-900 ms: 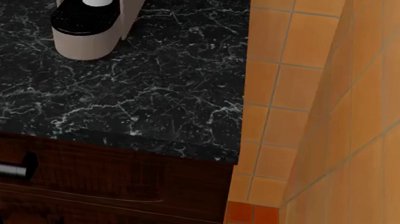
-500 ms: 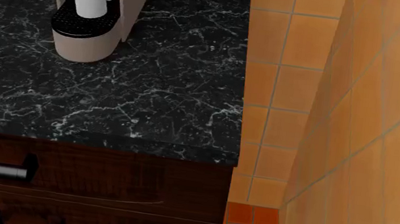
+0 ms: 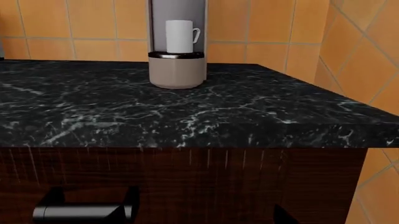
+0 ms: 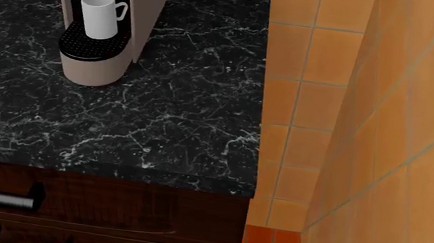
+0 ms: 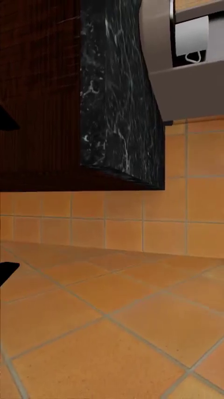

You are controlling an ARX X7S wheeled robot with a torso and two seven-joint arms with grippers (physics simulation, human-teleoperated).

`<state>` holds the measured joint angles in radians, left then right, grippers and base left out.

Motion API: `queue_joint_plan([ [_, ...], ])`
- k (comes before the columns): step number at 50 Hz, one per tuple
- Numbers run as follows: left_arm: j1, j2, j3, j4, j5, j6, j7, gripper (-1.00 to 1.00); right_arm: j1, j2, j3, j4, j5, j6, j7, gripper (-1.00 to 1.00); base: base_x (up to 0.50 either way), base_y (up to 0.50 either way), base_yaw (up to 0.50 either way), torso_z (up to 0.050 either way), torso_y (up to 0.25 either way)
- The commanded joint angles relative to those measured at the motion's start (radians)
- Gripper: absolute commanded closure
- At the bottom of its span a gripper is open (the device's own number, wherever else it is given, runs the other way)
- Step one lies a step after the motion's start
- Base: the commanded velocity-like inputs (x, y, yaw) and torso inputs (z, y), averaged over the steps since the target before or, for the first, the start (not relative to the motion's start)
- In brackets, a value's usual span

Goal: Pick the mug from under the coffee machine dispenser and place it on the counter.

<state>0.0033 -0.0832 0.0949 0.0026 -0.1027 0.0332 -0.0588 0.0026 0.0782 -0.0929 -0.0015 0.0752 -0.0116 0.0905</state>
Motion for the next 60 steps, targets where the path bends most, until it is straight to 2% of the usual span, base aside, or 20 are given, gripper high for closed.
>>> queue_joint_plan([
  [1, -0.002, -0.014, 0.016, -0.007, -0.013, 0.008, -0.015, -1.00, 0.001, 0.014, -0.016, 0.001, 0.014, -0.001, 0.016, -1.00, 0.00, 0.00, 0.00, 0.050, 0.000],
  [14, -0.010, -0.022, 0.025, -0.002, -0.010, -0.014, -0.058, -1.00, 0.002, 0.028, -0.033, -0.003, 0.027, 0.002, 0.033, -1.00, 0.00, 0.00, 0.00, 0.050, 0.000],
  [20, -0.016, -0.033, 0.057, -0.001, 0.044, -0.042, -0.086, -1.00, 0.006, 0.033, -0.041, 0.004, 0.030, -0.004, 0.040, -1.00, 0.00, 0.00, 0.00, 0.000, 0.000],
  [25, 0.005, -0.037, 0.043, 0.022, 0.003, 0.022, -0.076, -1.00, 0.001, 0.039, -0.053, -0.007, 0.015, -0.009, 0.052, -1.00, 0.00, 0.00, 0.00, 0.000, 0.000],
  [29, 0.065, -0.052, 0.048, 0.123, -0.009, 0.043, -0.071, -1.00, -0.007, 0.046, -0.065, -0.032, 0.013, -0.003, 0.053, -1.00, 0.00, 0.00, 0.00, 0.000, 0.000],
  [32, 0.081, -0.073, 0.041, 0.262, -0.005, -0.049, -0.094, -1.00, -0.018, 0.064, -0.067, -0.126, 0.013, 0.050, 0.057, -1.00, 0.00, 0.00, 0.00, 0.000, 0.000],
  [35, 0.064, -0.093, 0.022, 0.445, -0.028, -0.203, -0.117, -1.00, -0.016, 0.090, -0.055, -0.269, 0.023, 0.146, 0.063, -1.00, 0.00, 0.00, 0.00, 0.000, 0.000],
  [38, 0.053, -0.102, 0.035, 0.563, -0.028, -0.320, -0.134, -1.00, 0.002, 0.112, -0.048, -0.422, 0.029, 0.320, 0.078, -1.00, 0.00, 0.00, 0.00, 0.000, 0.000],
  [45, 0.006, -0.116, 0.023, 0.752, -0.068, -0.531, -0.165, -1.00, 0.025, 0.136, -0.035, -0.639, 0.049, 0.500, 0.099, -1.00, 0.00, 0.00, 0.00, 0.000, 0.000],
  [52, -0.036, -0.142, 0.017, 0.888, -0.074, -0.694, -0.190, -1.00, 0.052, 0.148, -0.038, -0.782, 0.048, 0.598, 0.119, -1.00, 0.00, 0.00, 0.00, 0.000, 0.000],
  [58, -0.093, -0.165, -0.029, 1.035, -0.144, -0.850, -0.189, -1.00, 0.101, 0.162, -0.034, -0.920, 0.060, 0.729, 0.131, -1.00, 0.00, 0.00, 0.00, 0.000, 0.000],
  [60, -0.104, -0.197, -0.033, 1.044, -0.183, -0.852, -0.220, -1.00, 0.112, 0.167, -0.035, -0.949, 0.061, 0.756, 0.134, -1.00, 0.00, 0.00, 0.00, 0.000, 0.000],
])
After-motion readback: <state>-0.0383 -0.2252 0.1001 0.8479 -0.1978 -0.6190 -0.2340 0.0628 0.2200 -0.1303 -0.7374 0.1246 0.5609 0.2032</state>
